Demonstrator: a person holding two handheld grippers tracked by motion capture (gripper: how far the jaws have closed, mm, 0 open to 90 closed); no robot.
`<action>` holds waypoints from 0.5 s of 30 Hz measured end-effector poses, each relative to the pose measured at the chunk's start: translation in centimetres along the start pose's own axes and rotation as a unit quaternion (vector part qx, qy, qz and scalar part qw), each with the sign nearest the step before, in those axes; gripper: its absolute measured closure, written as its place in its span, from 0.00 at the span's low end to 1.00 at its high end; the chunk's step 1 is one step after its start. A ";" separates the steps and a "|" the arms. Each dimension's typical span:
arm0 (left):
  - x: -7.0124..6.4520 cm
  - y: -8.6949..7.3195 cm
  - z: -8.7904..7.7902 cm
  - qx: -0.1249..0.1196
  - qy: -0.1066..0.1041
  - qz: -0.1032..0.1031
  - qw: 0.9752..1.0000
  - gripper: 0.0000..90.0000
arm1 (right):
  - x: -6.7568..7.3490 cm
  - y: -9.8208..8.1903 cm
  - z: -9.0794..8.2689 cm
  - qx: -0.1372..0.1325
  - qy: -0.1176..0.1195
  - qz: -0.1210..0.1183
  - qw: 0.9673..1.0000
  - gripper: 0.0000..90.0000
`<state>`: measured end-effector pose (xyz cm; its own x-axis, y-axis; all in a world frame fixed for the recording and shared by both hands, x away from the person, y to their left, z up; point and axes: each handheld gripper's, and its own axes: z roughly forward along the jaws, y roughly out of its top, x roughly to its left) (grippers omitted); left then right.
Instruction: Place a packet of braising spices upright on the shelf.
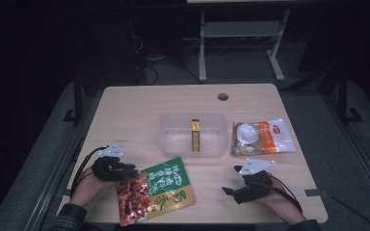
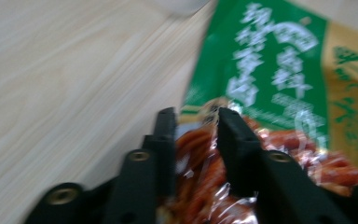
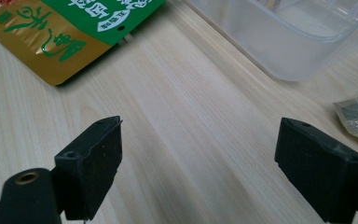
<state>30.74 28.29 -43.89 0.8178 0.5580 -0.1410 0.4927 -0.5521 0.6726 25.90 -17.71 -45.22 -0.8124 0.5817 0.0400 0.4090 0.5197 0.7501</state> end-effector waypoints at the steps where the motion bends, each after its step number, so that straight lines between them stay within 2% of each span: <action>1: -0.2 0.0 0.0 -0.008 -0.001 0.008 1.000 0.66 | 0.0 0.0 0.0 0.001 0.000 0.000 1.000 0.16; 3: -0.7 0.1 0.2 -0.021 -0.007 0.027 0.999 0.55 | 0.0 0.0 0.1 0.002 -0.001 0.001 1.000 0.16; 4: -0.8 0.0 0.4 -0.019 -0.014 0.026 0.999 0.50 | 0.0 0.0 0.1 0.001 0.000 -0.002 1.000 0.16; 7: -1.1 -0.1 1.7 0.001 -0.019 0.033 0.999 0.37 | 0.1 0.0 0.1 0.003 0.001 -0.003 1.000 0.16; 9: -1.2 -0.1 2.2 0.010 -0.012 0.049 0.999 0.33 | 0.2 0.1 0.1 0.004 0.001 -0.003 1.000 0.16; 13: -1.3 -0.2 2.9 0.018 -0.024 0.062 0.998 0.26 | 0.2 0.1 0.1 0.004 0.002 -0.004 1.000 0.16; 15: -1.3 -0.4 3.2 0.016 -0.028 0.058 0.998 0.23 | 0.2 0.1 0.1 0.004 0.002 -0.004 1.000 0.16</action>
<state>30.41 25.78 -46.28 0.8847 0.4542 -0.1045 0.4025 -0.6313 0.6629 25.86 -17.50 -45.24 -0.8171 0.5753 0.0374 0.4067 0.5292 0.7447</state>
